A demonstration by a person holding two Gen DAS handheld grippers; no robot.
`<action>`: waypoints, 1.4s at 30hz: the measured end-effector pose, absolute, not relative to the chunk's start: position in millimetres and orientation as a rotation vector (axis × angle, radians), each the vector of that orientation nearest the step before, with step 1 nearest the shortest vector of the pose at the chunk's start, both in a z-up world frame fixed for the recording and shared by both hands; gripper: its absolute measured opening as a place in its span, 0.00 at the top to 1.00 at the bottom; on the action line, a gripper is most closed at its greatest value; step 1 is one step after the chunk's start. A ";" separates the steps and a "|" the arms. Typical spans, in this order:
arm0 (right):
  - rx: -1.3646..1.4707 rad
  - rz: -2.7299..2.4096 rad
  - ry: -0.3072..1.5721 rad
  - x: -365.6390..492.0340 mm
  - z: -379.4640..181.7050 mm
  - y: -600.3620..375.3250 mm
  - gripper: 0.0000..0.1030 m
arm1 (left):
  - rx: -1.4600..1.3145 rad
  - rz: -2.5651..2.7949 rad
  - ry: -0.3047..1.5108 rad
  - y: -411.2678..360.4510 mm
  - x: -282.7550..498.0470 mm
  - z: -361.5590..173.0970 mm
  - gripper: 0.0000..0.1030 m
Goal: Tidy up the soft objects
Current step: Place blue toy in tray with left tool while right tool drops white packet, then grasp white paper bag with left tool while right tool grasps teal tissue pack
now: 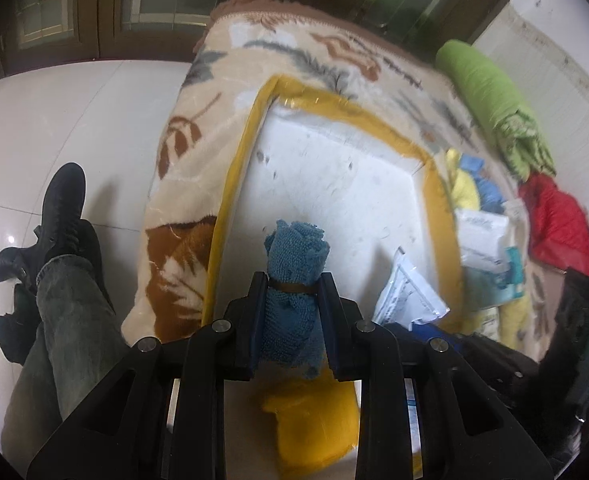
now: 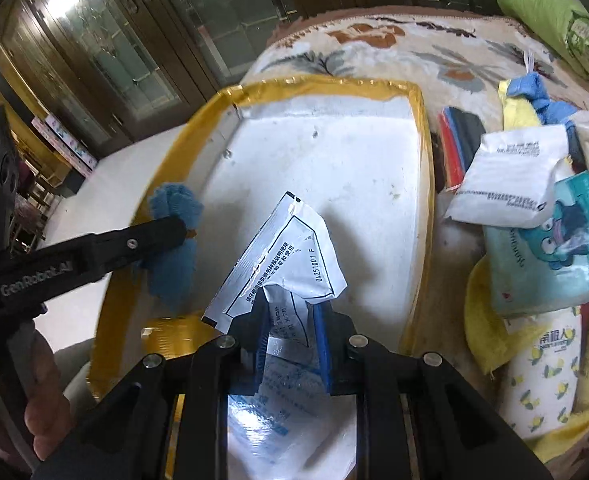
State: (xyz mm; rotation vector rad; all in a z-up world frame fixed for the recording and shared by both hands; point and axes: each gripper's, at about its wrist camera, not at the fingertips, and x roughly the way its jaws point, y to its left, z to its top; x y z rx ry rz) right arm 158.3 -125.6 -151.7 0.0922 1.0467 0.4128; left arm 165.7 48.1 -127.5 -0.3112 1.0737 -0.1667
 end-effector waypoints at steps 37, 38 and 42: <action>0.291 0.379 0.915 67.2 -99.3 -270.4 0.27 | -0.351 -0.327 0.899 -42.8 66.4 -56.6 0.36; 0.292 0.364 0.913 64.0 -99.0 -278.0 0.27 | -0.342 -0.340 0.900 -49.5 64.2 -55.4 0.36; 0.322 0.312 0.932 56.0 -106.7 -307.3 0.27 | -0.287 -0.396 0.934 -83.7 62.6 -55.1 0.36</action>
